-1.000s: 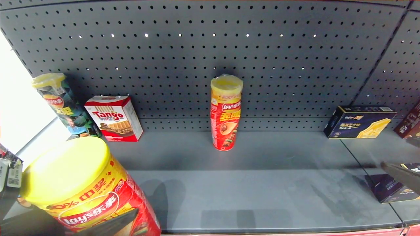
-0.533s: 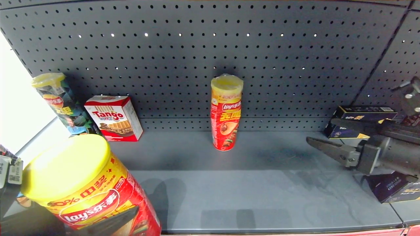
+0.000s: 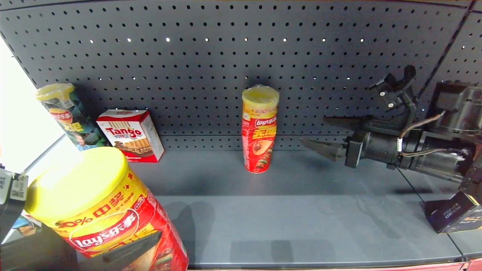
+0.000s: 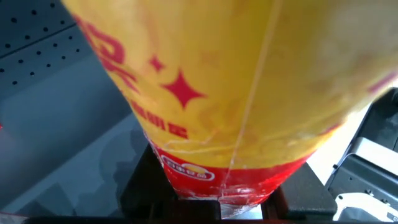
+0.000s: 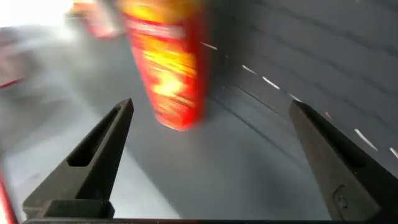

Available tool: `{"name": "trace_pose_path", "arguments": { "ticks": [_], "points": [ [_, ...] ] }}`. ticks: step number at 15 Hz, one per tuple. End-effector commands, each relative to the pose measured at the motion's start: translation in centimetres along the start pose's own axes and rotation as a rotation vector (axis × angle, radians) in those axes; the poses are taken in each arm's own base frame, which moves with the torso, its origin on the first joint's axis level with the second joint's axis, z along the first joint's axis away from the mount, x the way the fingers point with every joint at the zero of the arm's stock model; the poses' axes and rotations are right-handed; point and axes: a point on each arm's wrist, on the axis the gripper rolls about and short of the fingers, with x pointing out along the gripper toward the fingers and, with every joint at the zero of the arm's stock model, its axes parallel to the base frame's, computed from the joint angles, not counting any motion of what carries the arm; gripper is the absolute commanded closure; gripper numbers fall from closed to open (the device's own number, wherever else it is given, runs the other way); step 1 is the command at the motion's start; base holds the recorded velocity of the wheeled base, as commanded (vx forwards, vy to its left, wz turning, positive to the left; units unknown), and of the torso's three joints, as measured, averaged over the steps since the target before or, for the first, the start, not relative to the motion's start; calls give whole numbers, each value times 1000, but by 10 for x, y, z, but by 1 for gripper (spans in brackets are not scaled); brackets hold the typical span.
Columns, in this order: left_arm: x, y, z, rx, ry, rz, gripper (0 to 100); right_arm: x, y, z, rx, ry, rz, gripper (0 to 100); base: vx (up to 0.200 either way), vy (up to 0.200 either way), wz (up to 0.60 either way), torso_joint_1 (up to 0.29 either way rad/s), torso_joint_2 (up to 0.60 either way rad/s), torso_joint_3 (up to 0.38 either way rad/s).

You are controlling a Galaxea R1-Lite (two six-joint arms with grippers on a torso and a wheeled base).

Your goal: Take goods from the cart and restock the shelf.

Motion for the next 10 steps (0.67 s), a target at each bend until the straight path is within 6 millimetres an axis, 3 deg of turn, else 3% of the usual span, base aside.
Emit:
{"name": "trace_pose_path", "arguments": {
  "ticks": [1, 6, 10],
  "points": [
    [2, 1, 6, 1, -14, 1, 100, 31, -12, -23, -30, -29, 145, 0, 0, 0, 0, 0, 0, 0],
    [3, 1, 10, -14, -25, -13, 100, 70, -28, -25, -66, -102, 281, 0, 0, 0, 0, 0, 0, 0],
    [3, 2, 18, -37, -52, -9, 100, 85, -26, -35, -55, -90, 304, 0, 0, 0, 0, 0, 0, 0]
  ]
}}
